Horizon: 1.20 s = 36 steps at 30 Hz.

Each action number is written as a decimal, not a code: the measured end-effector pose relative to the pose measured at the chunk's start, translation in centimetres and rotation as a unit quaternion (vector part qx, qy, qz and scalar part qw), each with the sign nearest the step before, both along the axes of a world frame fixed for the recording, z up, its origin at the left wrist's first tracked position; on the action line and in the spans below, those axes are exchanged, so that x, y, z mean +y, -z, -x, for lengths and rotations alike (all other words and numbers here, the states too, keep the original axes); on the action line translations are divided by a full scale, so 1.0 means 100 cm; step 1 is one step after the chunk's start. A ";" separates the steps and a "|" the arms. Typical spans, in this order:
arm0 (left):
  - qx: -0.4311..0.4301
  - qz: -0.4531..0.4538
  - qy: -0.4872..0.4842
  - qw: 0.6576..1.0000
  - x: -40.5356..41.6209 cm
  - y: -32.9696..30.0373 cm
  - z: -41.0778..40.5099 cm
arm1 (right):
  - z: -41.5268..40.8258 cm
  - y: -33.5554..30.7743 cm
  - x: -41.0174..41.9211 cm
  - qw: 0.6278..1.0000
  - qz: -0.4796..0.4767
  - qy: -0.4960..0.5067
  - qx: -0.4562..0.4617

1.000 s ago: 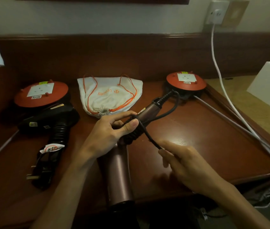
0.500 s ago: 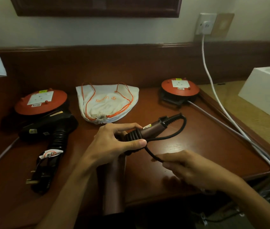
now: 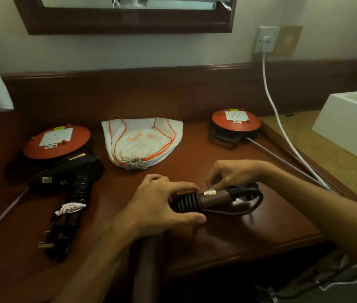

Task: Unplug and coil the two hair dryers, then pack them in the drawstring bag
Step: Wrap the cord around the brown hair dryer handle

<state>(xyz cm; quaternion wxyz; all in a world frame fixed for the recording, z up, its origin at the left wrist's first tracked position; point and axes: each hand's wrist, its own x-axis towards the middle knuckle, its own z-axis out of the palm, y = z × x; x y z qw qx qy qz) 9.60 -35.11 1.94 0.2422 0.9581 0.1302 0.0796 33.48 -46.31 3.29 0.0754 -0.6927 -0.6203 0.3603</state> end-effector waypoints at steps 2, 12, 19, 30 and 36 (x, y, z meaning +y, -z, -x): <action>0.061 -0.076 -0.002 0.995 -0.010 -0.004 -0.006 | 0.003 -0.018 0.008 1.000 0.005 0.008 0.001; 0.126 -0.067 0.018 0.990 -0.008 0.001 -0.032 | 0.043 -0.057 -0.011 0.998 0.041 0.057 0.002; 0.075 -0.058 0.009 0.995 0.006 -0.003 -0.044 | 0.044 -0.033 -0.048 0.980 -0.096 0.174 0.016; 0.113 -0.035 -0.035 0.992 0.017 -0.001 -0.060 | 0.029 0.049 -0.080 0.889 -0.371 0.231 -0.136; 0.163 -0.025 -0.035 0.986 0.024 -0.005 -0.067 | 0.051 0.075 -0.079 0.940 -0.241 0.182 -0.158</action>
